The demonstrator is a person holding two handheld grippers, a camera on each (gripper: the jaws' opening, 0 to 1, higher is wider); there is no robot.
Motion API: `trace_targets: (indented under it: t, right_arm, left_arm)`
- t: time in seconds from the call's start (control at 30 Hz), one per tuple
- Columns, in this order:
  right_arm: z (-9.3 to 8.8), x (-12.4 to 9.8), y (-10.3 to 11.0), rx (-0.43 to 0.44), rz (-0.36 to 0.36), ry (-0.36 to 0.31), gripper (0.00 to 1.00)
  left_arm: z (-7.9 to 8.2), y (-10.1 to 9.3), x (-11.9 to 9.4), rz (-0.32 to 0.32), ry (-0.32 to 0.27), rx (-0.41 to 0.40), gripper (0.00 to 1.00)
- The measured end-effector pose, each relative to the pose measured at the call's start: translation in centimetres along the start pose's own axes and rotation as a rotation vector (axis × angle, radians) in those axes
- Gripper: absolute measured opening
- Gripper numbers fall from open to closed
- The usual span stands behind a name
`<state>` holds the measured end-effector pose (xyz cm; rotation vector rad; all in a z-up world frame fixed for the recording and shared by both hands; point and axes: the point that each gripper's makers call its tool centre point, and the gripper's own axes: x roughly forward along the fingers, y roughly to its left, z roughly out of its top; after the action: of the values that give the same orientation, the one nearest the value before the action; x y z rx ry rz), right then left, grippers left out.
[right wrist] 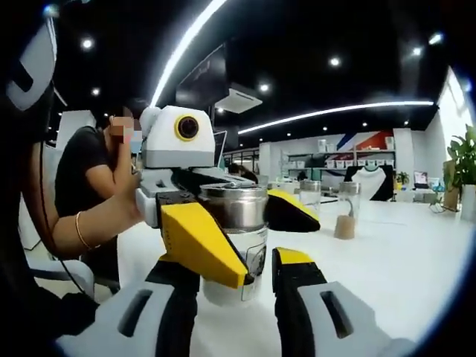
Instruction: Rotate the seasoning bottle until the label or dispensing opening points toward the visible target arrow and the bottle remains upright within the marked orientation range
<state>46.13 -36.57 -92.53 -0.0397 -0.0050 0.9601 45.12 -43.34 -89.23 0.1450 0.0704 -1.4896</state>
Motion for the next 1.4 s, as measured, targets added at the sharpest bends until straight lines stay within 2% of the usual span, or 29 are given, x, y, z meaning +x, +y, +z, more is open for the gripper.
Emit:
trace_targets:
  t: [0.13,0.3,0.37,0.43,0.5,0.57,0.67,0.73,0.8,0.87,0.9,1.0,1.1,1.13,1.2,1.4]
  right_arm:
    - [0.0,0.2,0.3,0.018,0.014,-0.023,0.32]
    - [-0.5,0.5,0.5,0.020,0.014,-0.002,0.32]
    - [-0.7,0.6,0.2,0.074,-0.004,0.014,0.31]
    - [-0.6,0.7,0.0,0.077,-0.012,0.007,0.31]
    - [-0.5,1.0,-0.4,0.084,-0.057,0.002,0.31]
    - [-0.7,1.0,-1.0,0.043,-0.089,0.013,0.31]
    - [-0.9,1.2,-2.1,0.030,-0.154,0.023,0.31]
    - [-0.8,1.3,-2.6,0.007,-0.198,0.007,0.31]
    - [-0.5,1.2,-2.8,0.031,-0.241,-0.017,0.31]
    - [-0.2,1.1,-3.3,0.056,-0.270,-0.042,0.31]
    - [0.0,1.1,-3.4,0.055,-0.284,-0.049,0.31]
    - [0.3,1.1,-3.6,0.054,-0.302,-0.057,0.31]
    - [0.5,1.1,-3.9,0.056,-0.331,-0.060,0.31]
    - [0.5,1.1,-4.0,0.058,-0.336,-0.061,0.31]
    - [0.6,1.2,-4.1,0.064,-0.341,-0.065,0.31]
    - [0.7,1.1,-4.2,0.033,-0.362,-0.064,0.31]
  left_arm:
    - [0.2,0.0,-0.1,-0.016,-0.024,-0.022,0.41]
    - [-0.3,0.1,0.0,-0.021,-0.004,-0.024,0.41]
    - [-0.4,0.5,0.0,-0.007,-0.006,-0.039,0.41]
    - [-0.2,0.9,-0.1,0.007,-0.027,-0.066,0.41]
    - [0.1,1.8,-0.2,0.049,-0.061,-0.114,0.41]
    - [0.0,2.2,-0.3,0.085,-0.048,-0.117,0.41]
    - [-0.3,3.6,-0.3,0.196,-0.043,-0.134,0.42]
    - [0.1,4.2,-0.1,0.244,-0.085,-0.157,0.42]
    - [0.2,4.5,-0.1,0.277,-0.098,-0.168,0.42]
    - [0.9,5.3,-0.4,0.373,-0.147,-0.188,0.42]
    - [1.2,5.4,-0.4,0.406,-0.160,-0.164,0.42]
    - [1.2,5.6,-0.5,0.465,-0.134,-0.141,0.42]
    - [1.3,6.0,-0.9,0.560,-0.122,-0.132,0.42]
    - [1.4,6.2,-1.1,0.610,-0.109,-0.102,0.41]
    - [1.4,6.1,-1.2,0.658,-0.075,-0.043,0.41]
    - [1.4,5.9,-1.7,0.749,-0.085,-0.056,0.40]
